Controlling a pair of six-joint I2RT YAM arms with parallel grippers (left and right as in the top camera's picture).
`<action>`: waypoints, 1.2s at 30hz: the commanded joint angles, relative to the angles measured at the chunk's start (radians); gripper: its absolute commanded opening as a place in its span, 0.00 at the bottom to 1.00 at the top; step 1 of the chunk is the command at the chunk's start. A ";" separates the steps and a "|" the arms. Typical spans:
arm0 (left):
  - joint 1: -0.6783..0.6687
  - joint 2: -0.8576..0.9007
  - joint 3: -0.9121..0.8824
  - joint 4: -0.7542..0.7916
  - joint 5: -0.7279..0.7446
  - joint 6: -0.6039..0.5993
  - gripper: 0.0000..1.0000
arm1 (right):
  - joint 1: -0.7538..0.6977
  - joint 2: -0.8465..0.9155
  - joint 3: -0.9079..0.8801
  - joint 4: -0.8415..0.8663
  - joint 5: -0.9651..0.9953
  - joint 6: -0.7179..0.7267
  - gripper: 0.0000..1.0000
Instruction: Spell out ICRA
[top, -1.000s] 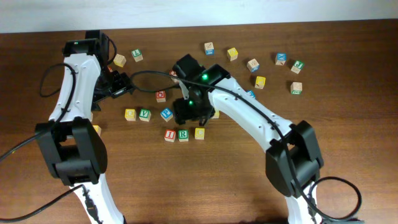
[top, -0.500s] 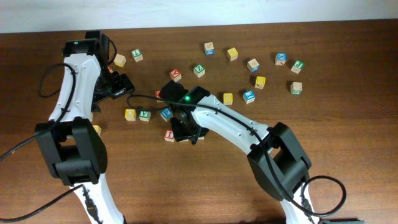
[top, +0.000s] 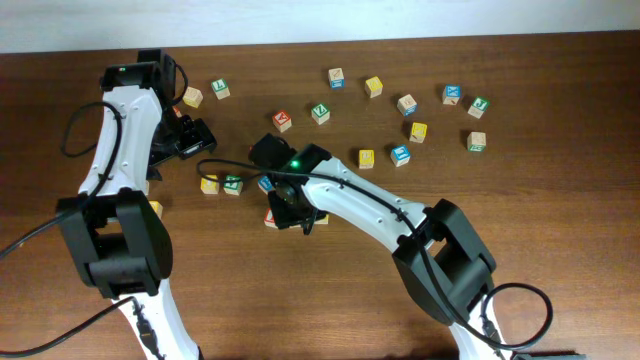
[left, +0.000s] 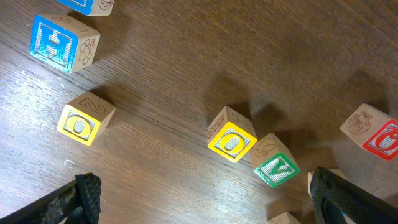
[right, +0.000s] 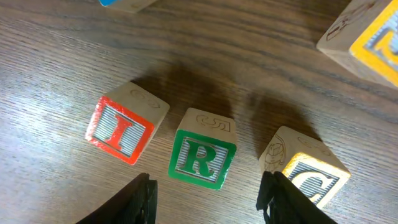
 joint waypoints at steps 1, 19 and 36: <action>0.004 0.008 -0.002 -0.002 -0.008 -0.012 0.99 | 0.019 0.042 -0.005 0.001 0.021 -0.006 0.48; 0.004 0.008 -0.002 -0.008 -0.011 -0.012 0.99 | 0.019 0.071 -0.005 0.029 0.057 0.020 0.40; 0.004 0.008 -0.002 -0.009 -0.011 -0.012 0.99 | -0.005 0.069 0.195 -0.139 0.055 0.015 0.22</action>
